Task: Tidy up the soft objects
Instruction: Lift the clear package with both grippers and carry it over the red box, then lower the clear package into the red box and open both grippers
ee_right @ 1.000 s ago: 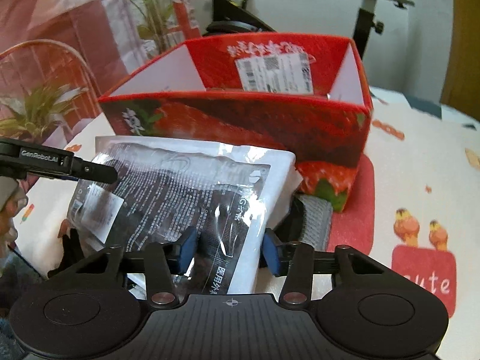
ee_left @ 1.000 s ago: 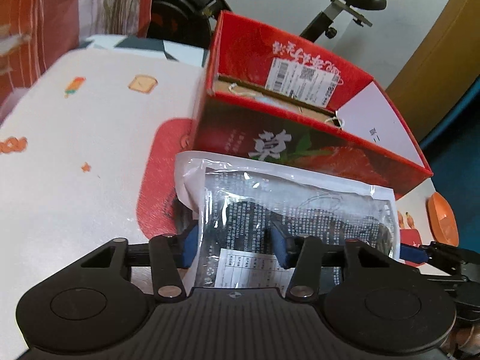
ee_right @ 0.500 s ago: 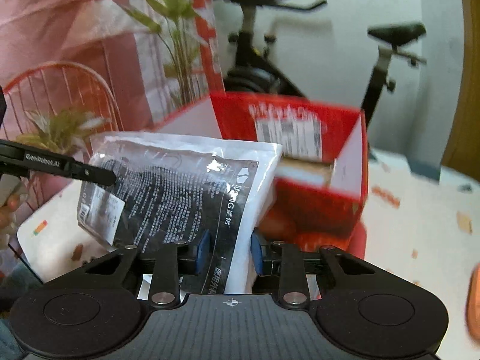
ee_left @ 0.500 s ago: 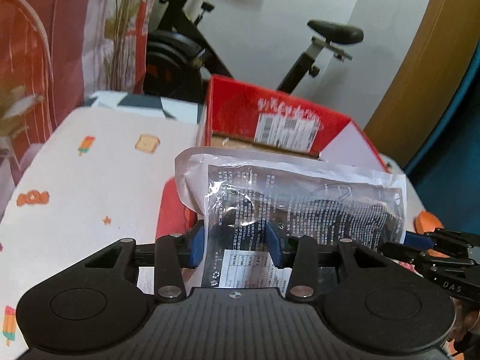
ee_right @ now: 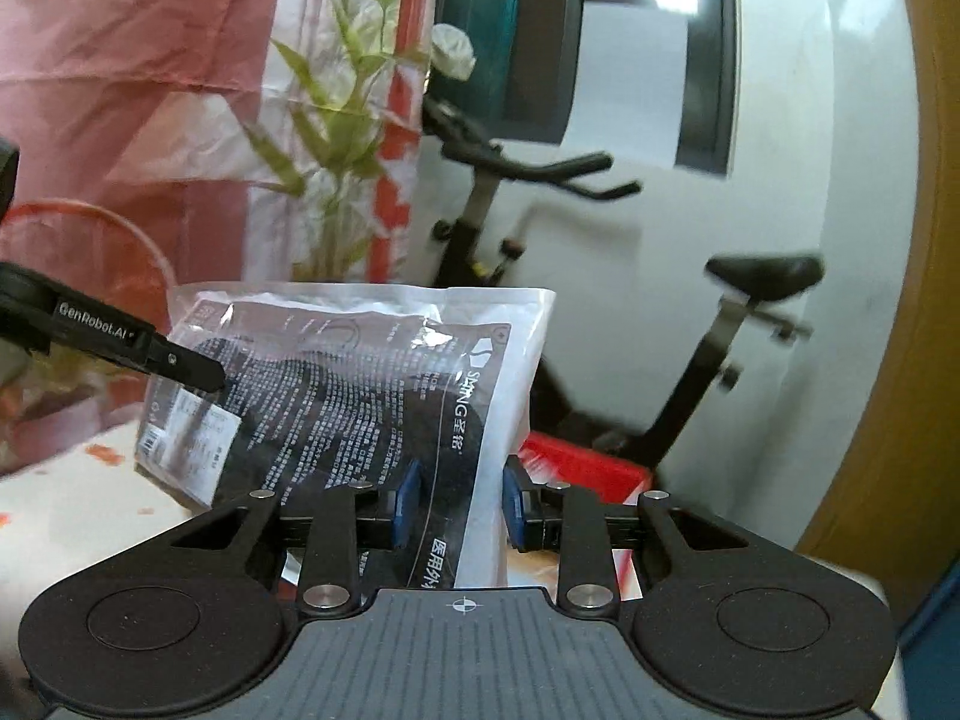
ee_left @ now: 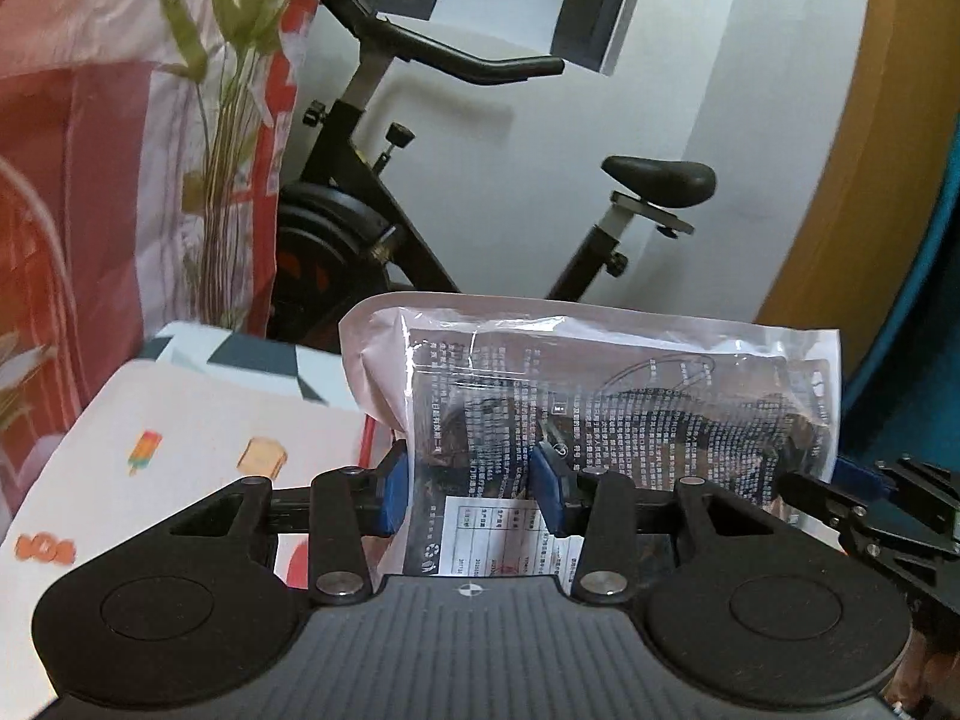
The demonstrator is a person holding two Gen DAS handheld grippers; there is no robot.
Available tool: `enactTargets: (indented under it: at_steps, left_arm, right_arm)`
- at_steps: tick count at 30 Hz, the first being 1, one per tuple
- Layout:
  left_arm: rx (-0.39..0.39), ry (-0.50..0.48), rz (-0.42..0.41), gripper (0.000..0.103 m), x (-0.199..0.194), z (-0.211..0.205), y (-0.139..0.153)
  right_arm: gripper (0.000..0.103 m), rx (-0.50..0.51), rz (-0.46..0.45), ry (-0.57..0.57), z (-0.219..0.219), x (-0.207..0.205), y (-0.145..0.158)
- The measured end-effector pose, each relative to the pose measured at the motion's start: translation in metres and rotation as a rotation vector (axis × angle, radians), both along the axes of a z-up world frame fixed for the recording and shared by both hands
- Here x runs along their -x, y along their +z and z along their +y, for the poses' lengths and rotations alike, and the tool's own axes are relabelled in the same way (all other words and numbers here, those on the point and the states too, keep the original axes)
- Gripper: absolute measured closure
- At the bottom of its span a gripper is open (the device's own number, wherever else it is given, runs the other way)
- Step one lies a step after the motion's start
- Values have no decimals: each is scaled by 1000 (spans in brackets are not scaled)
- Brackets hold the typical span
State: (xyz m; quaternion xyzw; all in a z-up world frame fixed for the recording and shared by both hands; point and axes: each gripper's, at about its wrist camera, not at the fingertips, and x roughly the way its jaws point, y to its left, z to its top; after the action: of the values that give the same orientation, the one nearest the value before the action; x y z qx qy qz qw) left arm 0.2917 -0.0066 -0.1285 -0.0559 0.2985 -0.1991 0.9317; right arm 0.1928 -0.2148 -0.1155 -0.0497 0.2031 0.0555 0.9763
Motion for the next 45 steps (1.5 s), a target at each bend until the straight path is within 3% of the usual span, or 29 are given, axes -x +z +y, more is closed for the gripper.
enactTargets:
  at_steps: [4,14,22,28,36,41,45]
  left_arm:
    - [-25,8,-5,58,-20,-17,-5]
    - [-133,-42,9,58,-43,-42,-23]
    - [-81,-132,54,59,-48,-34,-20]
    - [-32,-153,171,59,-63,-26,-30]
    - [-139,-143,271,71,-73,-26,-53]
    - [-253,-146,288,71,-77,-41,-61]
    - [-296,-148,295,71,-77,-48,-65]
  right_arm:
    - [76,67,-33,-49,-4,-24,-9]
    - [76,-12,98,-102,-24,-57,-55]
    - [76,-78,150,-160,-39,-62,-69]
    - [76,-104,178,-172,-44,-62,-72]
    - [76,-79,235,-144,-34,-65,-77]
    - [76,-92,306,-156,-32,-74,-82]
    - [74,-125,356,-172,-36,-79,-86]
